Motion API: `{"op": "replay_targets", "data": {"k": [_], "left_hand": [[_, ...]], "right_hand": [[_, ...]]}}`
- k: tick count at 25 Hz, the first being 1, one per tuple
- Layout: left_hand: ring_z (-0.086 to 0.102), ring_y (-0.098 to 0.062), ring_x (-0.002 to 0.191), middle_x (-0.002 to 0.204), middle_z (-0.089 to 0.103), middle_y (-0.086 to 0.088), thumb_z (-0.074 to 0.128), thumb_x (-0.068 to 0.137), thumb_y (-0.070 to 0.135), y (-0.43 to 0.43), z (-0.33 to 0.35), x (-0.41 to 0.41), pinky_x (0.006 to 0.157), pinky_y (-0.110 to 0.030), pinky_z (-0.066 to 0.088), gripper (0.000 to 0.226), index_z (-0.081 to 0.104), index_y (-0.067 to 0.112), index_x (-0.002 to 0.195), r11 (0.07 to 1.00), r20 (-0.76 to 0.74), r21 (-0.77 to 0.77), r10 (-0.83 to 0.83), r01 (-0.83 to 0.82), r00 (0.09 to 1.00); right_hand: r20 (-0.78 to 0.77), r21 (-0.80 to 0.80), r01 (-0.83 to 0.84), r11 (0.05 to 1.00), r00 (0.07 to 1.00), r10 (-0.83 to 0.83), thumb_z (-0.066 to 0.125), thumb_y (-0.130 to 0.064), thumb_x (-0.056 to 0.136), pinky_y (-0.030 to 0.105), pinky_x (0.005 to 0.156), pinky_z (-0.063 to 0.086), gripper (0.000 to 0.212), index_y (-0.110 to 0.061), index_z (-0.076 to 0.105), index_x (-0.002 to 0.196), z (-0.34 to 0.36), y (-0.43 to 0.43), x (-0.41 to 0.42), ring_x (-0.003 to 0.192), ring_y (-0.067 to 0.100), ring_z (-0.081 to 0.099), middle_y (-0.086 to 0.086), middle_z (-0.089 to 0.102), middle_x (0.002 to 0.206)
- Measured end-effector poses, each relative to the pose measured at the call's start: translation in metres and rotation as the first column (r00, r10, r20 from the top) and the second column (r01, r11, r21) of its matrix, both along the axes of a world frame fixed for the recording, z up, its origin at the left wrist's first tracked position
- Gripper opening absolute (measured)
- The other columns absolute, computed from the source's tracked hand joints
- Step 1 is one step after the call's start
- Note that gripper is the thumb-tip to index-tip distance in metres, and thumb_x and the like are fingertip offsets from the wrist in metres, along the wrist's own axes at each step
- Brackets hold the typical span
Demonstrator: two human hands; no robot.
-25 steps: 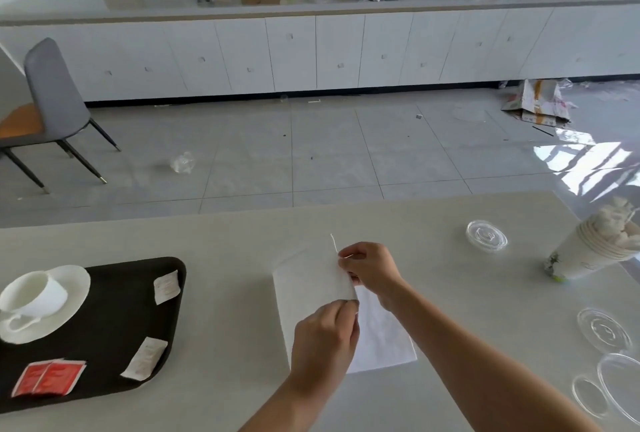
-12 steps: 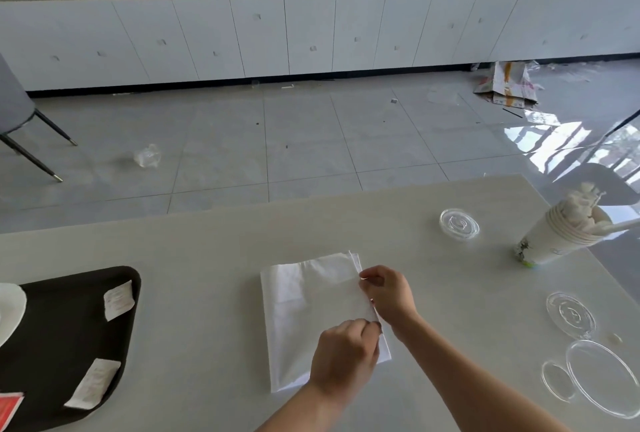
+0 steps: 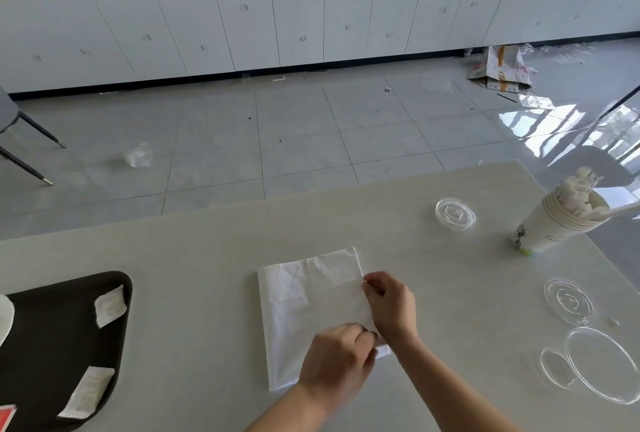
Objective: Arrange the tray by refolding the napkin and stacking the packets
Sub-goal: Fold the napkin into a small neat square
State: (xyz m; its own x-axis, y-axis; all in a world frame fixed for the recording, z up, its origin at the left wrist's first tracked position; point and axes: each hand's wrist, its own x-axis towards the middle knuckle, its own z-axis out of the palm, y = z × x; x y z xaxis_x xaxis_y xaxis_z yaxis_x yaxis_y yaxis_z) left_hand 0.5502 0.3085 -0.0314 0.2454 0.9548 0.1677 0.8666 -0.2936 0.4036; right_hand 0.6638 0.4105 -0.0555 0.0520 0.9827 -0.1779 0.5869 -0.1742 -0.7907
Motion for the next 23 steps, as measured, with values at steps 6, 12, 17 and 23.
{"op": "replay_targets", "data": {"k": [6,12,17,23], "left_hand": [[0.063,-0.026,0.093,0.098,0.065,-0.005,0.064,0.079,0.019,0.002,-0.003,-0.034,0.081,-0.034,0.054,0.012,0.067,0.014,0.089,0.969,0.033,0.051,0.240,-0.242,0.970],[0.032,-0.038,0.142,0.151,0.038,-0.019,0.062,0.087,0.039,0.008,-0.028,-0.090,0.114,-0.053,0.029,0.063,0.047,0.009,0.141,0.927,-0.257,-0.075,0.337,-0.367,0.906],[0.001,-0.032,0.149,0.162,0.005,-0.012,0.015,0.091,0.065,0.012,-0.049,-0.094,0.118,-0.049,0.003,0.081,0.013,0.012,0.153,0.914,-0.350,-0.148,0.308,-0.376,0.885],[0.016,-0.036,0.147,0.159,0.017,-0.019,0.030,0.088,0.064,0.011,-0.062,-0.095,0.114,-0.052,0.014,0.085,0.026,0.005,0.149,0.893,-0.333,-0.190,0.332,-0.408,0.883]], "right_hand": [[0.072,0.038,-0.056,0.998,0.996,0.053,0.068,-0.009,0.085,0.024,0.063,0.044,0.011,-0.019,0.072,0.086,0.001,0.003,0.003,0.068,0.016,0.061,-0.010,0.067,0.071],[0.131,0.144,-0.083,0.986,0.989,0.064,0.070,-0.003,0.084,0.034,0.073,0.052,0.014,-0.014,0.073,0.091,-0.003,-0.003,0.006,0.083,0.026,0.065,0.000,0.069,0.091],[0.546,0.283,-0.540,0.792,0.770,0.330,0.056,-0.035,0.096,0.039,0.111,0.034,0.050,-0.022,0.047,0.144,-0.013,-0.017,-0.007,0.142,0.024,0.035,-0.004,0.040,0.155],[0.694,0.025,-0.591,0.806,0.591,0.411,0.018,-0.069,0.096,0.043,0.119,0.001,0.080,-0.015,0.013,0.156,-0.044,-0.011,-0.004,0.152,0.021,0.004,-0.004,0.007,0.164]]}}
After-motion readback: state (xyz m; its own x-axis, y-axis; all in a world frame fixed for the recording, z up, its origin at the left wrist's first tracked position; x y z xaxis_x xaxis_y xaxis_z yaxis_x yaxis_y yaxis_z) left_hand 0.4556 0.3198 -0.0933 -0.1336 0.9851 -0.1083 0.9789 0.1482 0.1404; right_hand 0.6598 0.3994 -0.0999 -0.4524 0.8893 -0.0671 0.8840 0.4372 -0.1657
